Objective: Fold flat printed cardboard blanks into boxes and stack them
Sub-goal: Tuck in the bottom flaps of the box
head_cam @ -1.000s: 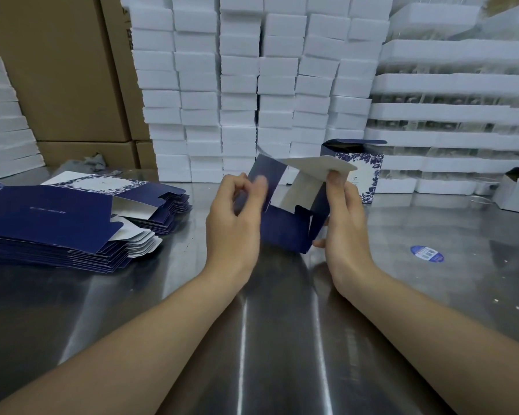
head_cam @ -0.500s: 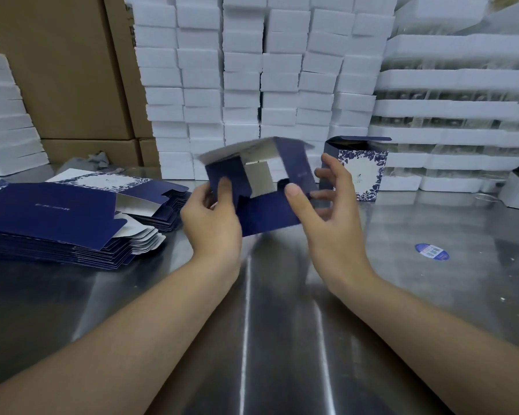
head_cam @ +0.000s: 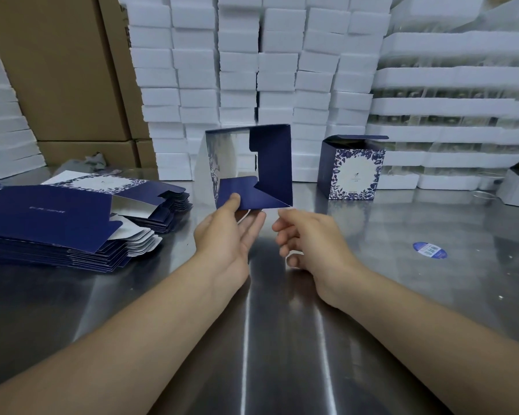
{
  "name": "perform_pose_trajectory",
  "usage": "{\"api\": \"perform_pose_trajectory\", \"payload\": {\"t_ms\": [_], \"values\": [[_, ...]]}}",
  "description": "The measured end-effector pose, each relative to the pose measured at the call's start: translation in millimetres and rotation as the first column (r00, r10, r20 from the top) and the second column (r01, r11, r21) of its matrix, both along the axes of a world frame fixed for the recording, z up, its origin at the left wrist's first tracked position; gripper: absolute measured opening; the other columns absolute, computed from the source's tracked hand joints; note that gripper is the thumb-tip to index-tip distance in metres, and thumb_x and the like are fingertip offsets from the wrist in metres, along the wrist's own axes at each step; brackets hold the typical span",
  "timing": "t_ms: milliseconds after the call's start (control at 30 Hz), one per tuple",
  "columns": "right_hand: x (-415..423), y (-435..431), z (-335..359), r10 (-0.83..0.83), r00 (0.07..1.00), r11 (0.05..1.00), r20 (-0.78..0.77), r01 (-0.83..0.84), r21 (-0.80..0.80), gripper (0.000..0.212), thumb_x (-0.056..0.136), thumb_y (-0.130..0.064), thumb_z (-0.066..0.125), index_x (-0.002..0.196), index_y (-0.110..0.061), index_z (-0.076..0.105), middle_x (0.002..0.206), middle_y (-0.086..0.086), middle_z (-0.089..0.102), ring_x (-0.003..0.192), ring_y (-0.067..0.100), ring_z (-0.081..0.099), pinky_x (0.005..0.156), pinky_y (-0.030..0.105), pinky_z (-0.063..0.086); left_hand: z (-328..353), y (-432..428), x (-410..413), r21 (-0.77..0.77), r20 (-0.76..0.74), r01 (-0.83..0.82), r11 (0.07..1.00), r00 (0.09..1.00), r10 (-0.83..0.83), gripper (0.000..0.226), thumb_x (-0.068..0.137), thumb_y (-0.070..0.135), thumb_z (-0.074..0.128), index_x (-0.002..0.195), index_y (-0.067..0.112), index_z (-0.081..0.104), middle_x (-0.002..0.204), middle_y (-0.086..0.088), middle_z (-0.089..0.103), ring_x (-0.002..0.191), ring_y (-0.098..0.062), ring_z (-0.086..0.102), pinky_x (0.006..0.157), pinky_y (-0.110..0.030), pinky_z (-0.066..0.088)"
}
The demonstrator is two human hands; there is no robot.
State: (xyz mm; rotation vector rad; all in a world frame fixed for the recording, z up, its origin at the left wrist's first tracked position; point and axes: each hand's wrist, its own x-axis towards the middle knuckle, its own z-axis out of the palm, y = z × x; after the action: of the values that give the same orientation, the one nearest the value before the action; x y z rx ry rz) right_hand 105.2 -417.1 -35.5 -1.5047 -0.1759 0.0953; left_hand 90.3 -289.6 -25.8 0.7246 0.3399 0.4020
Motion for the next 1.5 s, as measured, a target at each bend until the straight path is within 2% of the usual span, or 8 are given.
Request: {"api": "perform_pose_trajectory", "payload": {"t_ms": [233, 600, 700, 833, 1000, 1233, 1400, 1500], "values": [[-4, 2, 4, 0.047, 0.999, 0.994, 0.004, -0.048, 0.103, 0.036, 0.104, -0.034, 0.059, 0.075, -0.015, 0.067, 0.059, 0.000, 0.057, 0.046, 0.013, 0.050, 0.042, 0.023, 0.034, -2, -1, 0, 0.054, 0.032, 0.097, 0.994, 0.995, -0.099, 0.014, 0.100, 0.013, 0.073, 0.110, 0.005, 0.069, 0.090, -0.012, 0.082, 0.079, -0.022, 0.081, 0.066, -0.026, 0.065], [-5, 1, 8, -0.070, 0.997, 0.974, -0.012, 0.071, 0.215, 0.041, 0.104, -0.022, 0.057, 0.065, -0.009, 0.061, 0.049, 0.002, 0.047, 0.042, 0.012, 0.040, 0.042, 0.021, 0.030, -3, -5, -2, 0.176, 0.092, 0.102, 0.979, 0.988, -0.120, 0.026, 0.099, 0.015, 0.074, 0.116, -0.002, 0.065, 0.095, -0.013, 0.081, 0.091, -0.025, 0.081, 0.070, -0.028, 0.064], [-4, -1, 9, -0.085, 0.996, 0.967, -0.031, 0.090, 0.240, 0.043, 0.102, -0.022, 0.059, 0.061, -0.010, 0.062, 0.048, 0.003, 0.048, 0.040, 0.012, 0.041, 0.041, 0.020, 0.030, -2, -6, -3, 0.283, 0.077, 0.067, 0.957, 0.993, -0.092, 0.026, 0.098, 0.025, 0.077, 0.103, 0.005, 0.062, 0.094, -0.010, 0.077, 0.084, -0.022, 0.081, 0.065, -0.028, 0.064], [-2, -4, 12, -0.072, 0.996, 0.958, -0.049, 0.082, 0.274, 0.044, 0.103, -0.021, 0.058, 0.061, -0.009, 0.063, 0.047, 0.003, 0.050, 0.039, 0.011, 0.042, 0.040, 0.018, 0.032, -1, -5, -2, 0.343, 0.007, 0.031, 0.939, 0.999, -0.035, 0.030, 0.103, 0.040, 0.066, 0.094, 0.011, 0.067, 0.072, 0.001, 0.065, 0.063, -0.013, 0.075, 0.054, -0.024, 0.058], [-1, -5, 12, -0.059, 0.996, 0.960, -0.062, 0.074, 0.270, 0.047, 0.101, -0.024, 0.060, 0.056, -0.013, 0.065, 0.049, 0.003, 0.050, 0.039, 0.011, 0.042, 0.039, 0.018, 0.032, -5, -2, 2, 0.488, -0.033, 0.011, 0.873, 0.999, 0.006, 0.033, 0.108, 0.036, 0.057, 0.082, 0.015, 0.061, 0.053, 0.008, 0.053, 0.050, -0.005, 0.061, 0.047, -0.017, 0.047], [-2, -5, 12, 0.026, 0.995, 0.982, -0.094, -0.008, 0.186, 0.039, 0.099, -0.039, 0.062, 0.065, -0.018, 0.064, 0.054, -0.003, 0.050, 0.044, 0.010, 0.042, 0.040, 0.019, 0.032, -6, 0, 5, 0.541, -0.048, -0.020, 0.841, 0.997, 0.055, 0.028, 0.107, 0.021, 0.054, 0.081, 0.013, 0.058, 0.054, 0.006, 0.050, 0.045, -0.003, 0.056, 0.044, -0.016, 0.042], [-1, -3, 12, -0.055, 0.996, 0.981, -0.064, 0.065, 0.185, 0.039, 0.099, -0.022, 0.057, 0.060, -0.018, 0.061, 0.053, -0.003, 0.046, 0.042, 0.010, 0.038, 0.039, 0.018, 0.031, -7, -1, 2, 0.573, -0.018, -0.043, 0.818, 0.998, 0.066, 0.032, 0.108, 0.027, 0.056, 0.078, 0.015, 0.057, 0.055, 0.006, 0.049, 0.046, -0.003, 0.056, 0.046, -0.018, 0.041], [-1, -2, 11, -0.096, 0.994, 0.976, -0.058, 0.105, 0.190, 0.039, 0.099, -0.021, 0.053, 0.060, -0.018, 0.058, 0.051, -0.004, 0.045, 0.040, 0.010, 0.035, 0.038, 0.019, 0.029, -6, -4, 0, 0.522, -0.032, 0.004, 0.853, 0.999, 0.015, 0.035, 0.106, 0.036, 0.060, 0.077, 0.017, 0.058, 0.058, 0.004, 0.050, 0.053, -0.009, 0.056, 0.054, -0.023, 0.042]]}}
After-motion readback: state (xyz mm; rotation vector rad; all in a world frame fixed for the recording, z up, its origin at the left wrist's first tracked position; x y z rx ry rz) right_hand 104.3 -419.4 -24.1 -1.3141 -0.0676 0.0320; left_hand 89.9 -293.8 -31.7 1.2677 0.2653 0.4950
